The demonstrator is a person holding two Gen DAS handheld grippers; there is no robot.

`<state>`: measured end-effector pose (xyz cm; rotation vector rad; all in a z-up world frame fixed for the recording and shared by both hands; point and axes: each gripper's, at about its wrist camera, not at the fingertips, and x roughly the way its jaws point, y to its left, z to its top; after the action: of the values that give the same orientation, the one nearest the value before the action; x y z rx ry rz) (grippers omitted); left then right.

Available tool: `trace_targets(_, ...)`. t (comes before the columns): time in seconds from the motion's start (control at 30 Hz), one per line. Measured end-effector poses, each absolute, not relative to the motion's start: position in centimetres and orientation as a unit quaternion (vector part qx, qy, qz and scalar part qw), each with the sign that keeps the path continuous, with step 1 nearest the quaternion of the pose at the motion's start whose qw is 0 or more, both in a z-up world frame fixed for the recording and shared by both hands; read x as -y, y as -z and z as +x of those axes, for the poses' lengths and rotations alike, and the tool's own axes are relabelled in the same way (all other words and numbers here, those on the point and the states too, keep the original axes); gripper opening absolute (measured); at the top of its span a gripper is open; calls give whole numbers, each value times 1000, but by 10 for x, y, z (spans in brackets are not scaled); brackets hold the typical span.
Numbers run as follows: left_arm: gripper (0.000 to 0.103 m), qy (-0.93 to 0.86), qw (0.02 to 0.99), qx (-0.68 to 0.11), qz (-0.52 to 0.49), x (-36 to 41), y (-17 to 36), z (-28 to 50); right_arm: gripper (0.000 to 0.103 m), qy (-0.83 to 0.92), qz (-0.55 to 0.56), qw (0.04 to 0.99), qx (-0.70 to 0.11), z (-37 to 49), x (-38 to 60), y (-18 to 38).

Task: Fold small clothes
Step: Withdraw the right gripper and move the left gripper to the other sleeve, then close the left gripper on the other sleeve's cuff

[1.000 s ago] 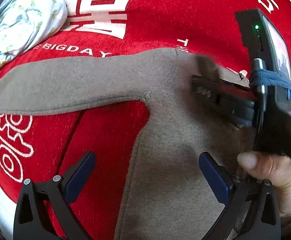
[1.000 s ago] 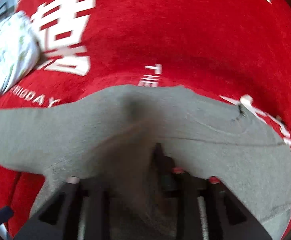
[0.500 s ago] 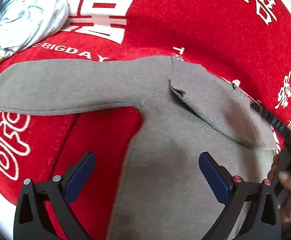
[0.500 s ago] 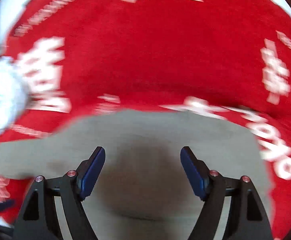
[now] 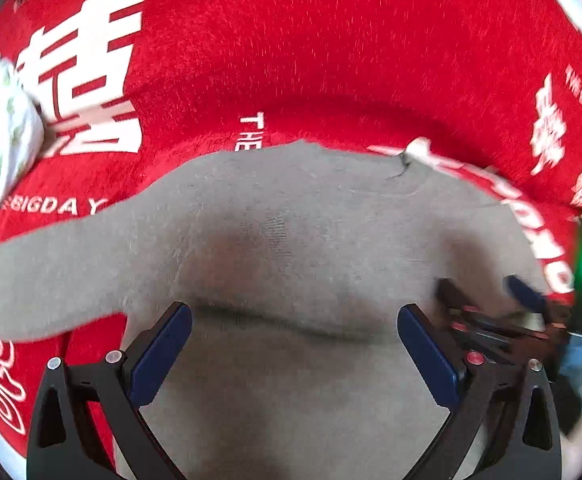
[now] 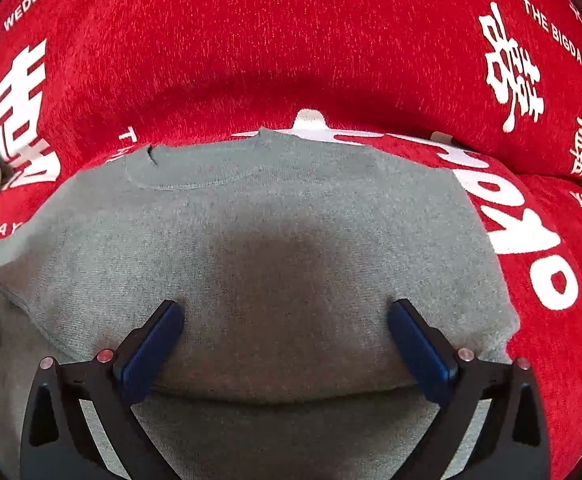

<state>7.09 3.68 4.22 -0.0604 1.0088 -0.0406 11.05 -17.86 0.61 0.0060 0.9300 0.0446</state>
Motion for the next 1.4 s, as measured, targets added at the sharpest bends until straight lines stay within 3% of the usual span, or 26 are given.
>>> trace_targets(0.13, 103, 1, 853, -521, -22, -44, -8, 85, 102, -17, -5, 895, -446, 109, 175, -5)
trace_targets(0.7, 103, -25, 862, -505, -16, -80, -17, 46, 102, -19, -5, 896, -443, 107, 175, -7)
trace_targets(0.97, 103, -111, 839, -515, -137, -200, -2, 22, 102, -19, -5, 896, -443, 108, 175, -7)
trace_targets(1.1, 103, -199, 830, -499, -147, -260, -2, 1, 102, -19, -5, 896, -443, 107, 175, -7)
trace_targets(1.4, 103, -304, 787, -435, -315, -427, -5, -45, 102, -19, -6, 896, -443, 107, 175, -6)
